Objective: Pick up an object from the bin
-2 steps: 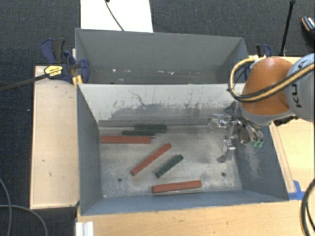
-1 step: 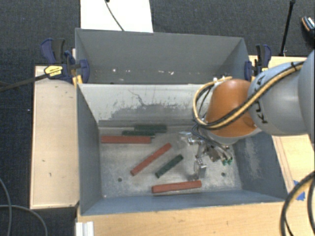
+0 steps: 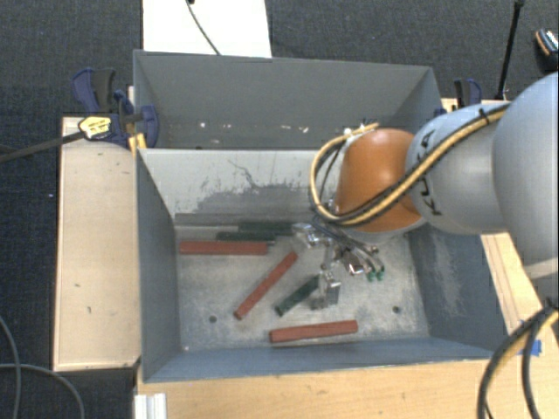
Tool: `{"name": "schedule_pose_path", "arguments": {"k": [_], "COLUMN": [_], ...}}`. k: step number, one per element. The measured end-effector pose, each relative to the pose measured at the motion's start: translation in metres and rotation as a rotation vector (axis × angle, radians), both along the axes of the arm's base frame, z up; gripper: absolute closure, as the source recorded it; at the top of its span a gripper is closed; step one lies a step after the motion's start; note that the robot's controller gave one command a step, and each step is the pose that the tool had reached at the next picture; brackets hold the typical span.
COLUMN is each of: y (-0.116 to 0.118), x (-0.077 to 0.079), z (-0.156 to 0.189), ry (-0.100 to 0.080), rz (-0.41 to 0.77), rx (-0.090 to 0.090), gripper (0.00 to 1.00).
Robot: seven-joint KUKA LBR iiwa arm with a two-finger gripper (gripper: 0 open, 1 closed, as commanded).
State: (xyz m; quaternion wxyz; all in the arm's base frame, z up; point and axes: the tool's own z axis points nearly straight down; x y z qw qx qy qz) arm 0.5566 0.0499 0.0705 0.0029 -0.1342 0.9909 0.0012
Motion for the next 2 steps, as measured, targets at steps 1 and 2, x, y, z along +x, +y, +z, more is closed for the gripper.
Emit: {"name": "schedule_pose_path", "arguments": {"k": [1,2], "y": [-0.003,-0.003], "x": [-0.001,-0.002], "z": [0.000,0.138], "ry": [0.001,-0.006], "rz": [0.000,0.061], "rx": [-0.002,-0.003], "gripper": [1.00,1.00]}}
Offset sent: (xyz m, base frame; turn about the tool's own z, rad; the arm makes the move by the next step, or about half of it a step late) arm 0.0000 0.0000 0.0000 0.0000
